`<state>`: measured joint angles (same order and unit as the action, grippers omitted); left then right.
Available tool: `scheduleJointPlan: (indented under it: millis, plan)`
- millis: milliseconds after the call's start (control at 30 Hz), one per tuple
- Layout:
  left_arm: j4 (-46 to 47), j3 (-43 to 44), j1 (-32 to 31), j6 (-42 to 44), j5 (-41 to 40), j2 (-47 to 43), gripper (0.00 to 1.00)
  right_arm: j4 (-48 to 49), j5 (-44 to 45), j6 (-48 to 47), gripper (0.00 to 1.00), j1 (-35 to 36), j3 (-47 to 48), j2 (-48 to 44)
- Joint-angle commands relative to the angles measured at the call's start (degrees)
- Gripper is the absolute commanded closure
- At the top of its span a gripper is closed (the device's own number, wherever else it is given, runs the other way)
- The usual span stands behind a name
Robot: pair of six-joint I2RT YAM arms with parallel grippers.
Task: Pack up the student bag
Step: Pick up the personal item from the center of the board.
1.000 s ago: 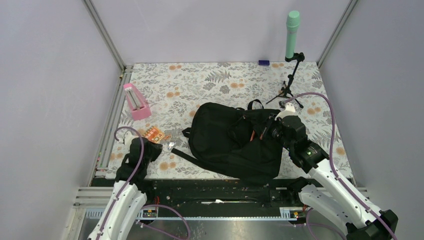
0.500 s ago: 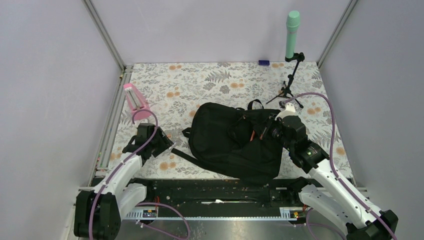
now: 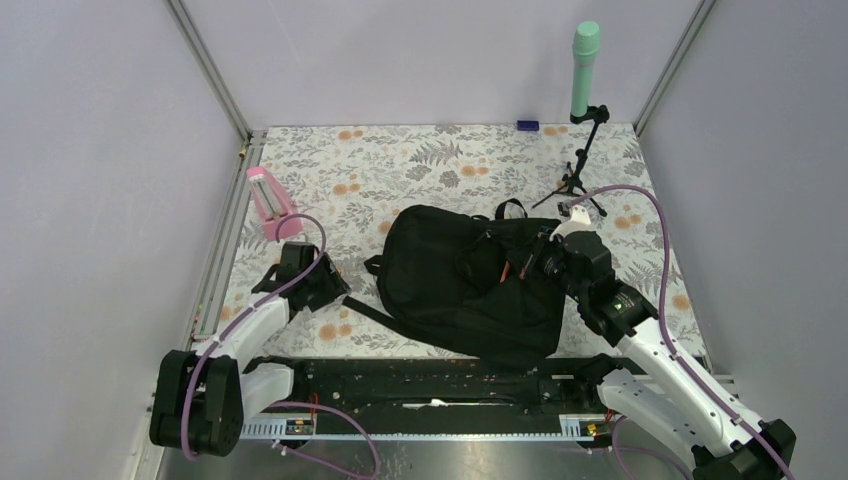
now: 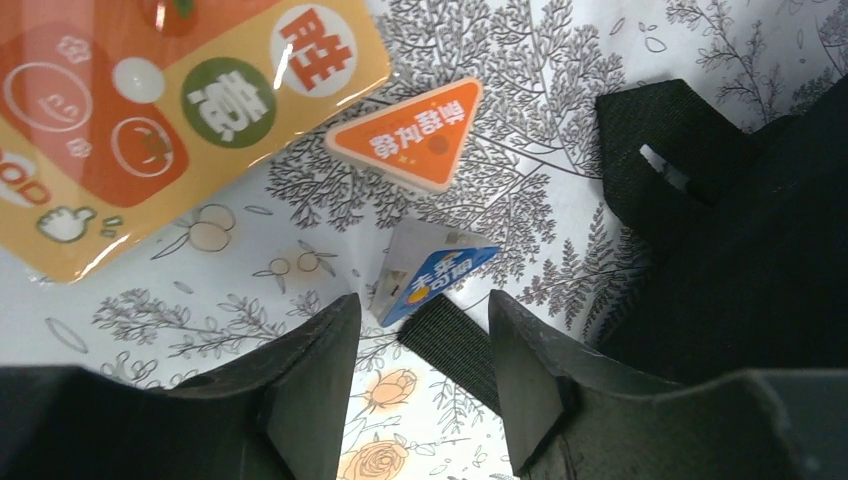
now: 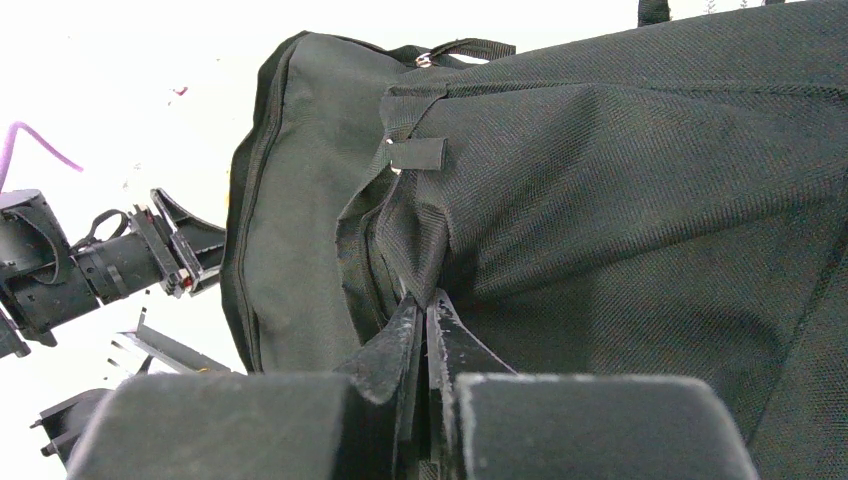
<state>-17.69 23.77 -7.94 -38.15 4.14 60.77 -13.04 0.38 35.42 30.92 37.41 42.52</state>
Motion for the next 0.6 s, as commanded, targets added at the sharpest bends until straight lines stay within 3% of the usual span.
scheduleJointPlan:
  millis: [0,300,567]
  plan:
    - [2.42,2.67,-1.49,1.75,1.42,2.44,0.49,5.53,-2.14,1.0,1.0,0.46,1.39,-0.72]
    - [-6.27,8.09,-10.77,3.41,-14.44,6.36,0.53,6.51,-2.52,1.13,1.0,0.47,0.92,-0.25]
    - [-8.05,11.26,-12.88,2.62,-19.49,12.01,0.54,6.67,-2.49,1.15,1.0,0.53,0.63,-0.51]
